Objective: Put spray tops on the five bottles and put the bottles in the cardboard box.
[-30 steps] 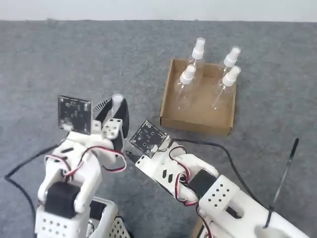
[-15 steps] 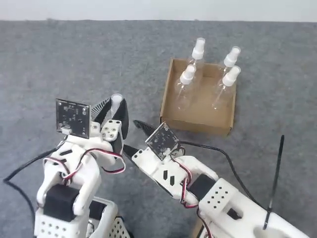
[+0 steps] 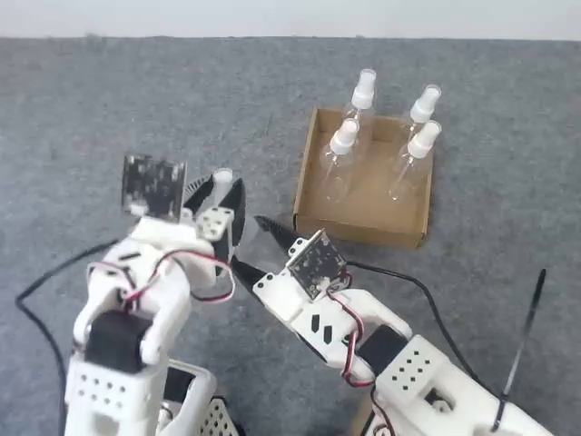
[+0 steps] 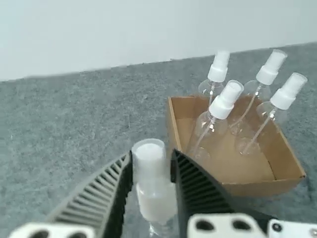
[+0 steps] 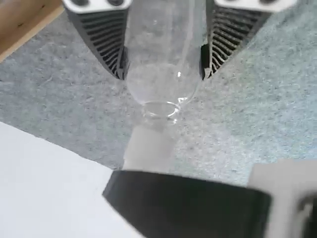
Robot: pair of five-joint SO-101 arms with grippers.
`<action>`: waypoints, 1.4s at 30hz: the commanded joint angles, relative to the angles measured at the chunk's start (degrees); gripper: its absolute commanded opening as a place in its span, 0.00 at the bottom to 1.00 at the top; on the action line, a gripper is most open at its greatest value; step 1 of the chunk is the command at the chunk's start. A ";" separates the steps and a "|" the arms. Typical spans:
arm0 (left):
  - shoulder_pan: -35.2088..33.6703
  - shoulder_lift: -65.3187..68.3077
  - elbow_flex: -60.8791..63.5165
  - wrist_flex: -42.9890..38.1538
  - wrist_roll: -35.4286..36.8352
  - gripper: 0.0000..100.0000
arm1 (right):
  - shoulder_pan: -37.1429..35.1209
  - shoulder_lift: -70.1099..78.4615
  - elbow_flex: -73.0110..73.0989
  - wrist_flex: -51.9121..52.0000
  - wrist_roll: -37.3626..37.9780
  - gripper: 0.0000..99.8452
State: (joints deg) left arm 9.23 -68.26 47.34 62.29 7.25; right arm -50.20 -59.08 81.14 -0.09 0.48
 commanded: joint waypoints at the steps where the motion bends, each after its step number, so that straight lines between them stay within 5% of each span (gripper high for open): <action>1: -0.09 5.36 -13.32 4.84 -0.53 0.13 | 1.19 -2.68 -0.26 0.22 -0.44 0.01; 12: -5.98 12.22 -20.70 5.98 -3.69 0.13 | 1.19 -3.21 0.00 1.45 -0.44 0.01; 42: -6.86 3.96 -3.12 6.33 -9.41 0.13 | 3.65 -3.21 -0.35 1.45 -0.62 0.01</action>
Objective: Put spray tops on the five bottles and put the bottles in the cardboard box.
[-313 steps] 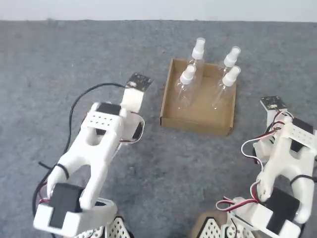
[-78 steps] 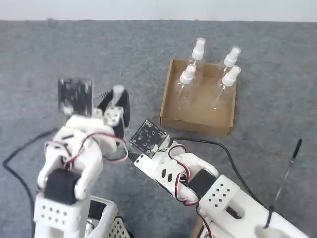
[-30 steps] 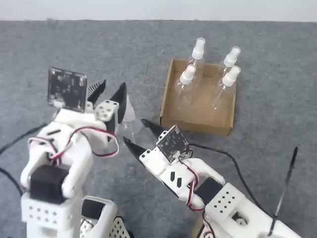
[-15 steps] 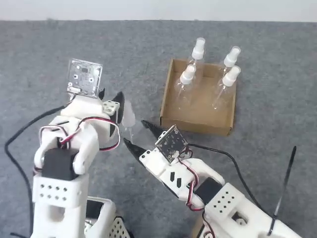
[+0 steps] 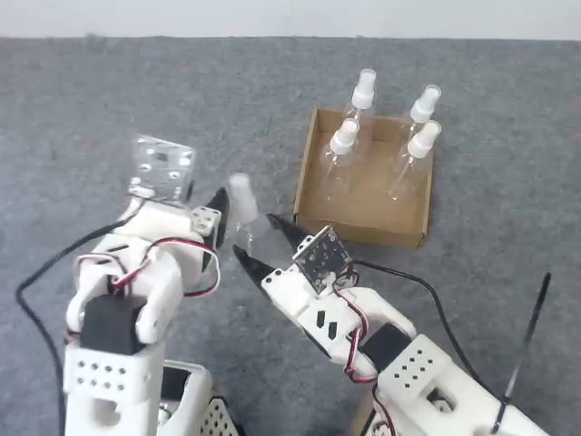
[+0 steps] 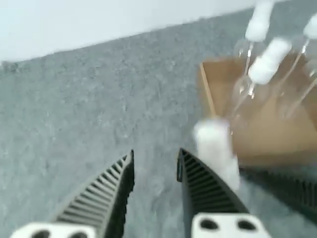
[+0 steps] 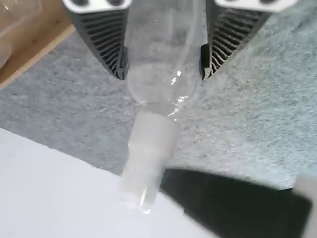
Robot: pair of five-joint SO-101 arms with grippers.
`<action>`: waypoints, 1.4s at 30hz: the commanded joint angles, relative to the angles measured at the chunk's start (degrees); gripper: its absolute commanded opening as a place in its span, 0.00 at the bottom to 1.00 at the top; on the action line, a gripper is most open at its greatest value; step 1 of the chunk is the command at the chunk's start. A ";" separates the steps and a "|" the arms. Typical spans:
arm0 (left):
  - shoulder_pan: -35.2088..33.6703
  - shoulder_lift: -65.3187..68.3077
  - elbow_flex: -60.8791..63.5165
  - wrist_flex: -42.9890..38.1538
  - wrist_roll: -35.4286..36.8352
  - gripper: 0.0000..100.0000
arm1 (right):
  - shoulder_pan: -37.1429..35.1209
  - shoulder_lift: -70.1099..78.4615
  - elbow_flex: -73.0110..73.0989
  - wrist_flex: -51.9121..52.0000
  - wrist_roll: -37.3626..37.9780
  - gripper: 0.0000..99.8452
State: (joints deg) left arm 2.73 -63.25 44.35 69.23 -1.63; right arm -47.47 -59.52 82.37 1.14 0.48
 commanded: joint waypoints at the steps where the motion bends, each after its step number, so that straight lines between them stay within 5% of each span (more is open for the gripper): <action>1: -0.35 -0.88 -0.31 -0.53 -0.44 0.13 | 0.84 -2.77 -1.58 0.22 -0.62 0.01; 10: -0.97 -1.05 -3.91 -0.88 2.73 0.13 | 3.65 -2.86 -1.76 0.92 -0.44 0.01; 18: -0.18 -1.05 3.65 -3.08 4.40 0.13 | 11.21 -2.86 -12.57 15.43 -0.70 0.01; 25: 2.73 -1.05 17.27 -14.33 4.40 0.13 | 11.56 -2.86 -15.56 17.36 -0.44 0.01; 42: 5.80 -1.14 18.24 -14.24 4.40 0.13 | 15.43 -2.77 -30.77 31.25 -0.35 0.01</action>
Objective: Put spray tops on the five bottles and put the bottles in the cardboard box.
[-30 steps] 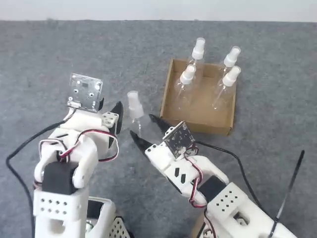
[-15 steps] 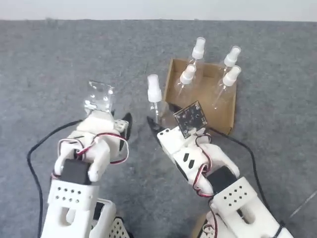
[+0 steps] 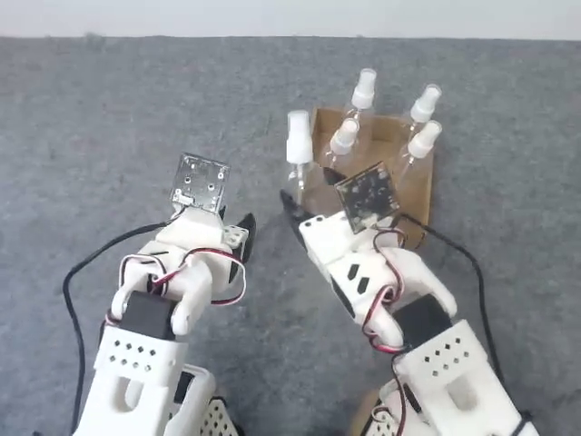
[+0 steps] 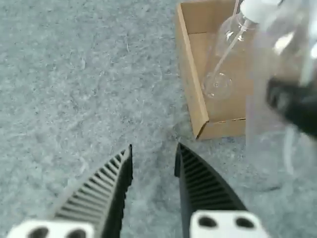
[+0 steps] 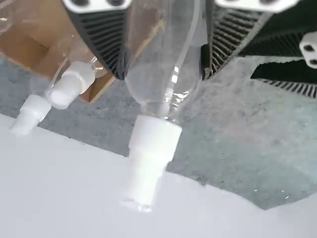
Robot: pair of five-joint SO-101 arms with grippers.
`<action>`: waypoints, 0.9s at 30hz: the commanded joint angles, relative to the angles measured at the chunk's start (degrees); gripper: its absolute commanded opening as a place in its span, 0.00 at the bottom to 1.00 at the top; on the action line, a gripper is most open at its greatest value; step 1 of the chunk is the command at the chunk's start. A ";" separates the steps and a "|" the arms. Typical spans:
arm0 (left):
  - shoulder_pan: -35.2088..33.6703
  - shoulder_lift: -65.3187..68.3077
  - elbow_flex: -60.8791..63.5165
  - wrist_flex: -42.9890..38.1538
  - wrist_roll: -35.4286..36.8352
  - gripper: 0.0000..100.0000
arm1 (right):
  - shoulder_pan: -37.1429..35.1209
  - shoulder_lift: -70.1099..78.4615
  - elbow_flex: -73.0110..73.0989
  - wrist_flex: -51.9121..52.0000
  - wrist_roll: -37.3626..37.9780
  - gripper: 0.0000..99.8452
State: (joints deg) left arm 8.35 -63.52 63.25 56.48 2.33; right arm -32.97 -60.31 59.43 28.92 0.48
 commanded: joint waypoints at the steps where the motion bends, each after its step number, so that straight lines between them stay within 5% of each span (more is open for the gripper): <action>1: 0.18 -0.88 -0.66 -1.49 0.44 0.13 | 1.19 -1.89 -8.35 4.18 -0.35 0.01; 8: 0.26 -2.55 -0.48 -0.79 2.46 0.13 | 1.98 -1.98 -9.05 4.26 -0.35 0.01; 20: 0.26 -29.63 9.10 0.00 2.37 0.14 | 1.98 -1.45 -13.63 4.79 -0.35 0.01; 27: 0.88 -34.29 10.51 0.97 2.46 0.17 | 1.71 -1.36 -16.88 9.63 -0.35 0.01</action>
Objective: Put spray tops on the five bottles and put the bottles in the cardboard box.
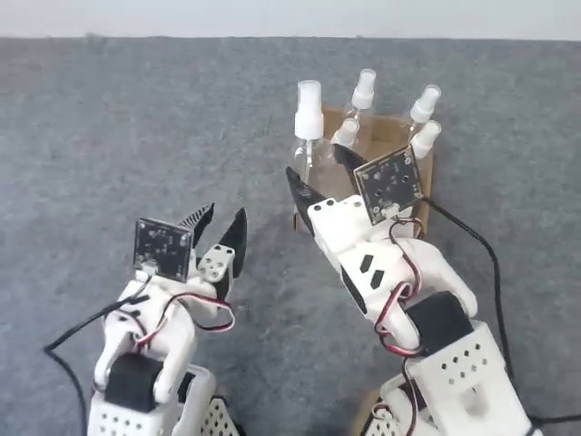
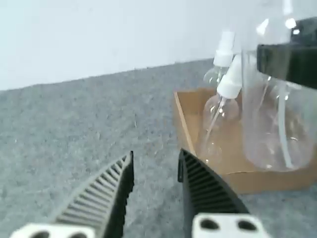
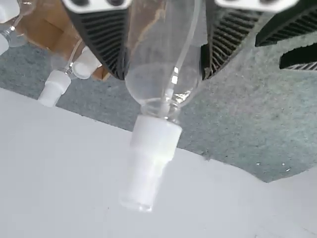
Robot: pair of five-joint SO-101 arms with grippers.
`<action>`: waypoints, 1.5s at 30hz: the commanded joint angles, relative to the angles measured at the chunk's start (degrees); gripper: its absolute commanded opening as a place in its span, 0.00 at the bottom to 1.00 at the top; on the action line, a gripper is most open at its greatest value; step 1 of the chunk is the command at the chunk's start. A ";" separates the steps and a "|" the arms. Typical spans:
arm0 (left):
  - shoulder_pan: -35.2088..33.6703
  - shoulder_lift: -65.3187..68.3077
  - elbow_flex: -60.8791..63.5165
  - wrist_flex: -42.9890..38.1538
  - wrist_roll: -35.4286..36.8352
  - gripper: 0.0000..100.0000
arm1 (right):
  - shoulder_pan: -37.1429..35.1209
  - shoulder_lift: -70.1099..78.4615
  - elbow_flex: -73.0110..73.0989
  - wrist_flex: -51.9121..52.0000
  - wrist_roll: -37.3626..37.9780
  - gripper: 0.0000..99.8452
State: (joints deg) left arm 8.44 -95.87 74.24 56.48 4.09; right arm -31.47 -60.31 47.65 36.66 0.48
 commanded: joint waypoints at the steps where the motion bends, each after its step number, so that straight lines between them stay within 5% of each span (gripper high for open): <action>1: 2.20 -2.11 -0.48 1.49 0.70 0.20 | -0.48 -1.19 -5.10 1.89 -0.35 0.01; 8: 10.46 -2.11 -0.40 4.40 0.97 0.36 | -6.55 7.25 -6.33 -1.27 -0.44 0.01; 20: 10.29 -1.76 2.07 1.05 0.62 0.36 | -12.62 5.67 -15.12 11.91 -0.44 0.01; 39: 10.29 -2.11 2.24 1.14 0.62 0.36 | -12.35 -6.02 -15.03 26.15 4.04 0.01; 45: 10.29 -2.11 2.24 1.14 0.62 0.36 | -5.41 -5.41 -15.12 25.36 4.04 0.01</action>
State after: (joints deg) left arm 18.99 -97.71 76.79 59.21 4.35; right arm -41.14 -64.79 36.48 62.07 3.65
